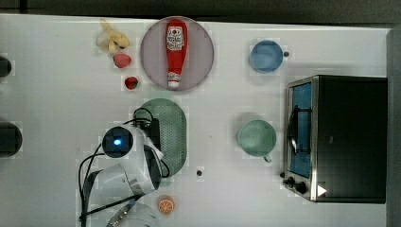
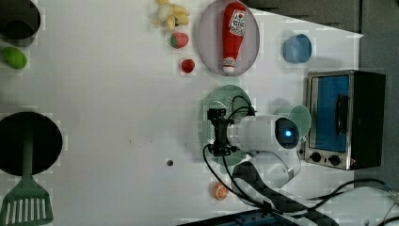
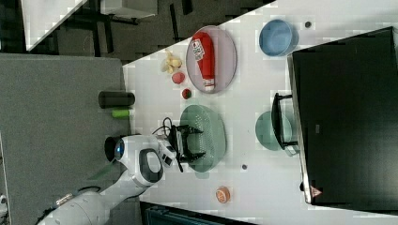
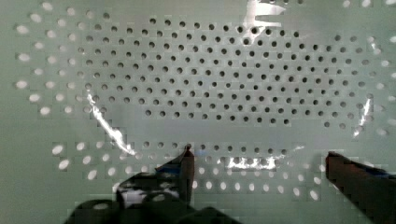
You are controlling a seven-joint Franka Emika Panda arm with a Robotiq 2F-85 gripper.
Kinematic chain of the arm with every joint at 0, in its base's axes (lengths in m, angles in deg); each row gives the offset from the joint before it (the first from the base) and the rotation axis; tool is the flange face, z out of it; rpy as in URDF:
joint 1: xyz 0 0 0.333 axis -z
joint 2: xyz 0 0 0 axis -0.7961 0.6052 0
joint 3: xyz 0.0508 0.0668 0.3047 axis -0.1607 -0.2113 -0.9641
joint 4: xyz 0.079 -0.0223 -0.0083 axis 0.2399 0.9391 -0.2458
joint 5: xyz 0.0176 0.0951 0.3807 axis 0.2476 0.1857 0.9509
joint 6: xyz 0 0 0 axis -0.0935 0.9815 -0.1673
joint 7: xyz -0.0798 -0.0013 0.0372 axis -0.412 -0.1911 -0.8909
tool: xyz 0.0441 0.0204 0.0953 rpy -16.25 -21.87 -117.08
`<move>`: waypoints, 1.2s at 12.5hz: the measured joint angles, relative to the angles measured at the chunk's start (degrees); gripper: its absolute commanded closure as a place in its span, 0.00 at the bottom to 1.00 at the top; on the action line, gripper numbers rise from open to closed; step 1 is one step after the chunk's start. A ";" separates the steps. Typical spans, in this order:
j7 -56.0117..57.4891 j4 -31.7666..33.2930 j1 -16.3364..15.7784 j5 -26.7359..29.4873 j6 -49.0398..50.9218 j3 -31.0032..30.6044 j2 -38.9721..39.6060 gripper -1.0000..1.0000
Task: Drag strainer right to left.
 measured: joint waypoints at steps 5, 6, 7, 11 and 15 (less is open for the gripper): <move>-0.17 -5.60 -2.88 3.38 1.73 -1.33 2.53 0.00; -0.17 -7.50 -4.07 5.08 2.46 -0.61 4.01 0.00; -0.17 -9.62 -5.08 6.79 3.08 -0.13 5.58 0.00; -1.68 -12.42 -8.98 9.18 4.59 1.73 7.09 0.00; -6.38 -15.33 -11.01 8.83 4.48 0.44 8.21 0.00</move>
